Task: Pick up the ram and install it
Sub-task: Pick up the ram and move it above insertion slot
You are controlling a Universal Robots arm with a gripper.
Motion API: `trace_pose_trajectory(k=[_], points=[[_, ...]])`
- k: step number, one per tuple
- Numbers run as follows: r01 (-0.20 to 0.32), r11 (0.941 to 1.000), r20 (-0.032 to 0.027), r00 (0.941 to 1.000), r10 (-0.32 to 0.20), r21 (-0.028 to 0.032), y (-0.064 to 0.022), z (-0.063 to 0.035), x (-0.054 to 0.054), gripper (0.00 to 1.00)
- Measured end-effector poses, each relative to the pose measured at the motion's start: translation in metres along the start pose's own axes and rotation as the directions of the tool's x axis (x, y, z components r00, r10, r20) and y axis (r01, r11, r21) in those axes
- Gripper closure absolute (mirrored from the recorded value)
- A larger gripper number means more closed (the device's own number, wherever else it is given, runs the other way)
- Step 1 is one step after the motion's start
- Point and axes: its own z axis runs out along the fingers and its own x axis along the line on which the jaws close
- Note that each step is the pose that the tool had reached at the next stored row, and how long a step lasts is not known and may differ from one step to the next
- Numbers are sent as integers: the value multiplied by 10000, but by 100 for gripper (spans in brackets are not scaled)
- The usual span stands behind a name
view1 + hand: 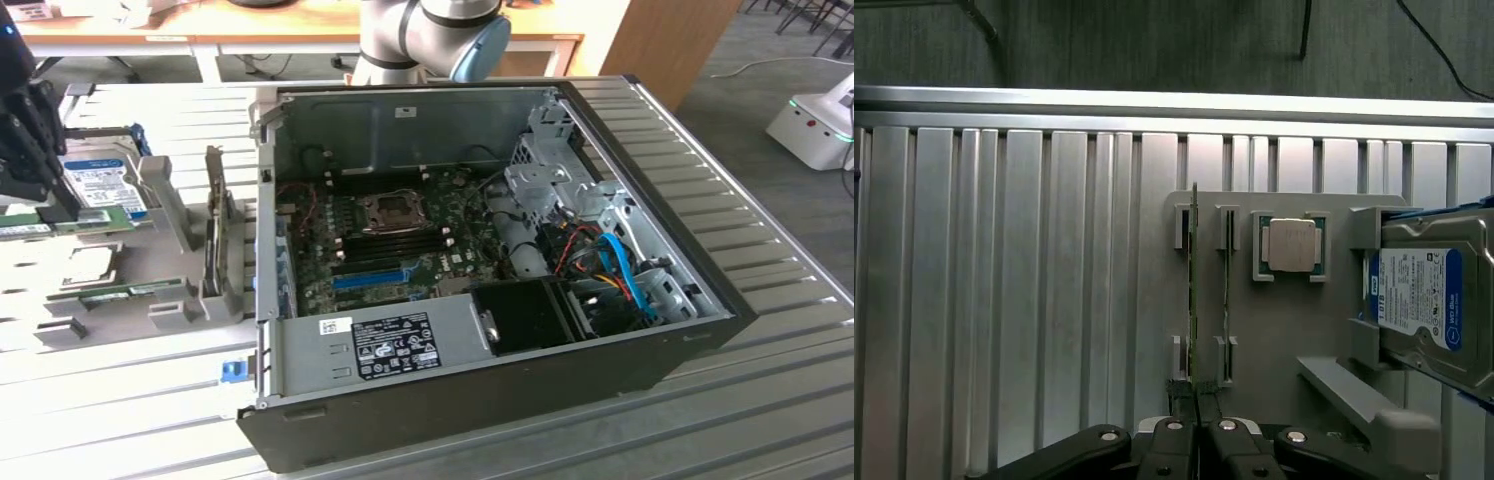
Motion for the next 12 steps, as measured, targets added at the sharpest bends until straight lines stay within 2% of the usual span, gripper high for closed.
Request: trace_pose_trajectory(k=[12], points=[[1,10000,0,10000,-1,0,4,-185,1,88]])
